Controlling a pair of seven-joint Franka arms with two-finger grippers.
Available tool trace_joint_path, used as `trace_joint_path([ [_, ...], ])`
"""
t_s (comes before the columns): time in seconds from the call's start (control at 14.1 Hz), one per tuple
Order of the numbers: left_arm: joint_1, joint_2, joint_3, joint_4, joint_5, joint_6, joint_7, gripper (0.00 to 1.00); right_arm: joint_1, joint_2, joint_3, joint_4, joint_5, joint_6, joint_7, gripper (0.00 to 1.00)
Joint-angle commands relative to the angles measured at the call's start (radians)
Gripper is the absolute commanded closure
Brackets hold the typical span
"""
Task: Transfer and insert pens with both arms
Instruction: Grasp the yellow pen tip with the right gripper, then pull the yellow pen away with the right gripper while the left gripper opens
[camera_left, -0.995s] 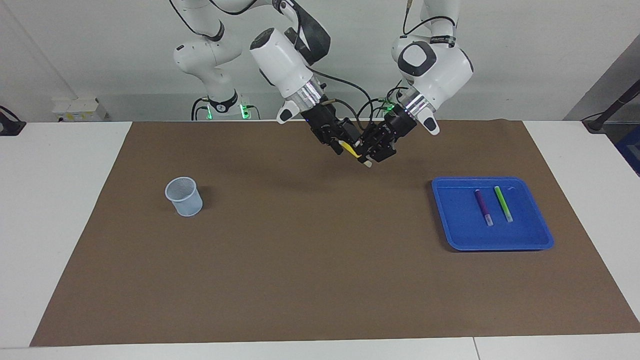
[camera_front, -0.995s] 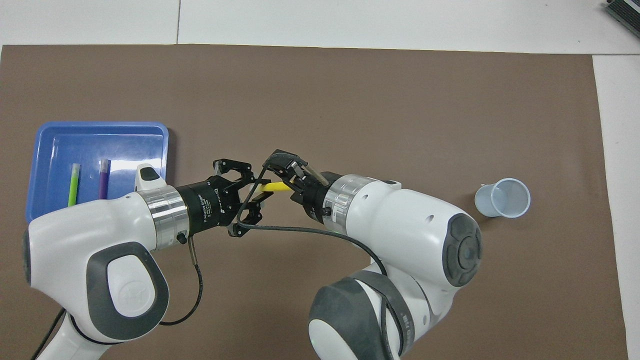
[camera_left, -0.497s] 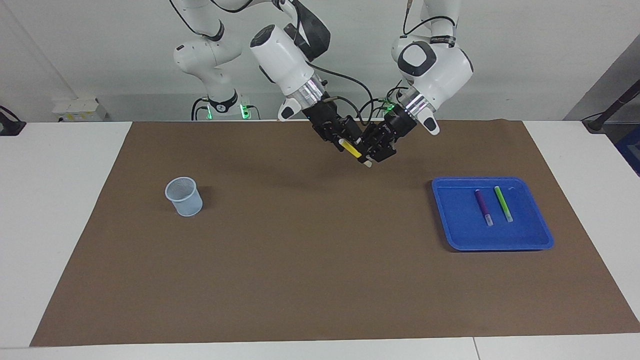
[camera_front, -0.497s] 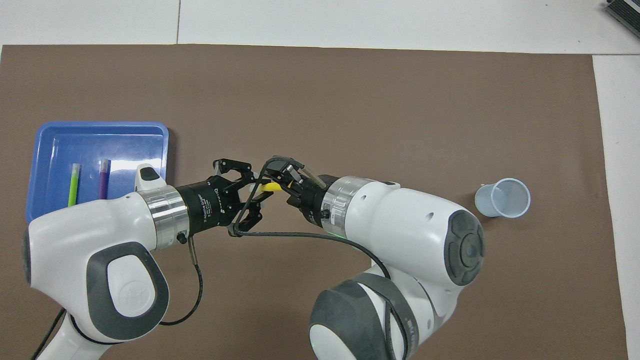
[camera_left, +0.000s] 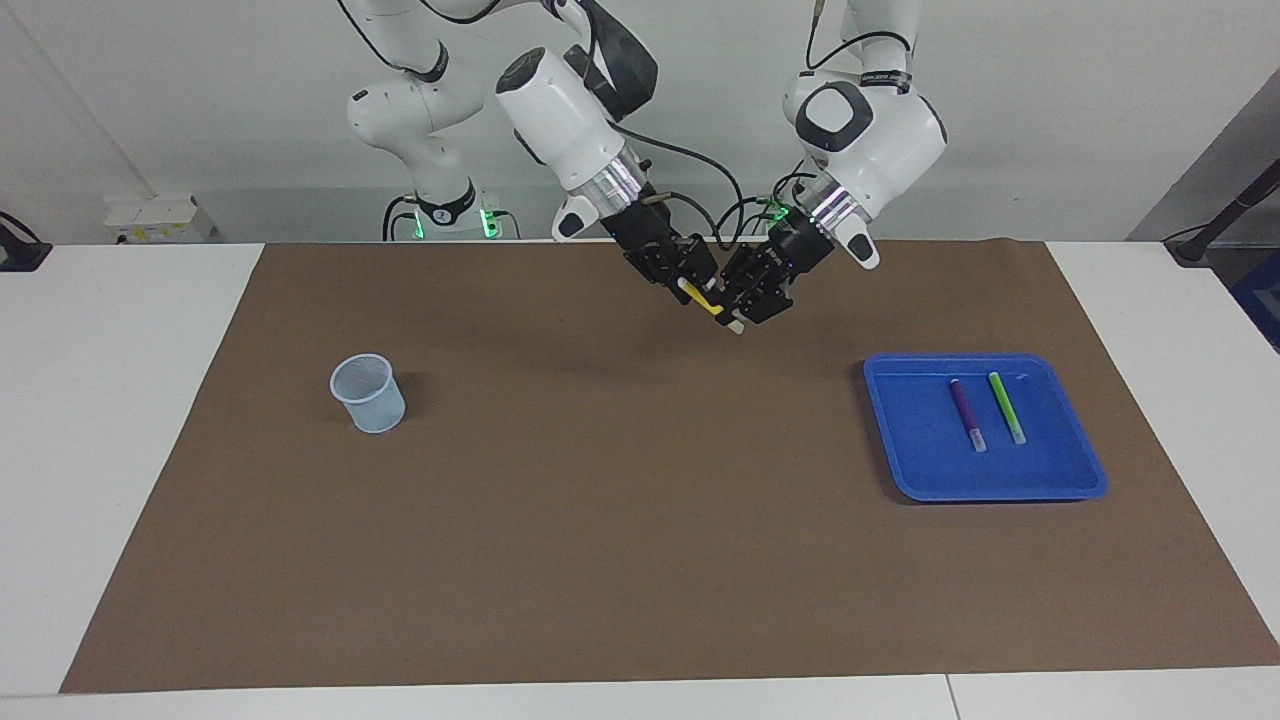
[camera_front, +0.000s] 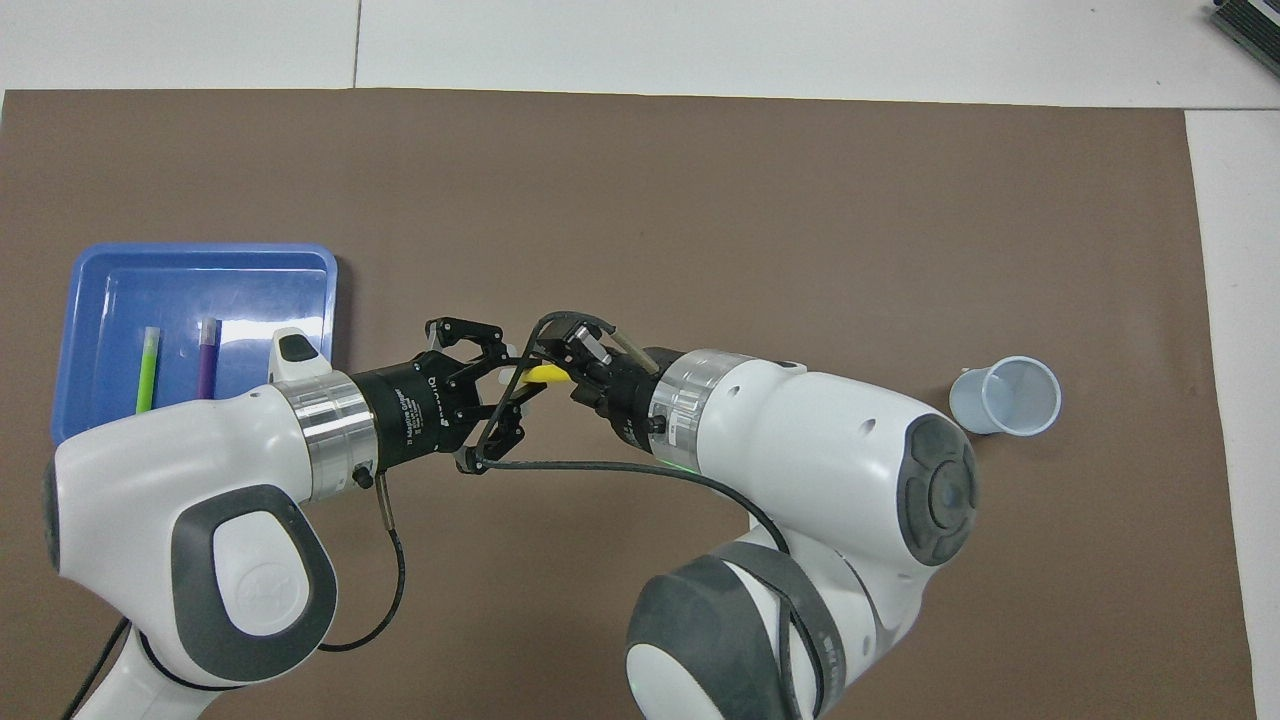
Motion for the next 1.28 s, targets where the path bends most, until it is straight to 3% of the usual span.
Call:
trace_joint_path([
  [0.0,-0.024,-0.032,0.012,-0.028,-0.021,0.017,-0.015,1.0,-0.011,-0.013,0.004,0.001,0.024,-0.024,0.004,0.57],
  [0.28,-0.024,-0.032,0.012,-0.028,-0.021,0.017,-0.019,1.0,-0.014,-0.013,0.002,-0.001,0.025,-0.023,0.01,0.81],
  [0.43,-0.024,-0.032,0.012,-0.028,-0.021,0.017,-0.019,1.0,-0.019,-0.013,0.002,-0.001,0.025,-0.024,0.01,1.0],
  [0.85,-0.034,-0.032,0.012,-0.026,-0.021,0.019,-0.02,1.0,-0.032,-0.016,0.002,-0.001,0.025,-0.026,0.01,1.0],
  [0.92,-0.037,-0.032,0.012,-0.028,-0.021,0.022,-0.022,0.9,-0.032,-0.016,0.002,-0.001,0.025,-0.026,0.007,1.0],
  [1.07,-0.051,-0.035,0.003,-0.034,-0.021,0.1,-0.086,0.51,-0.032,-0.016,-0.001,0.001,0.024,-0.035,-0.01,1.0],
  [1.21,-0.08,-0.035,0.003,-0.04,-0.021,0.162,-0.115,0.51,-0.037,-0.017,-0.004,0.001,0.019,-0.07,-0.053,1.0],
])
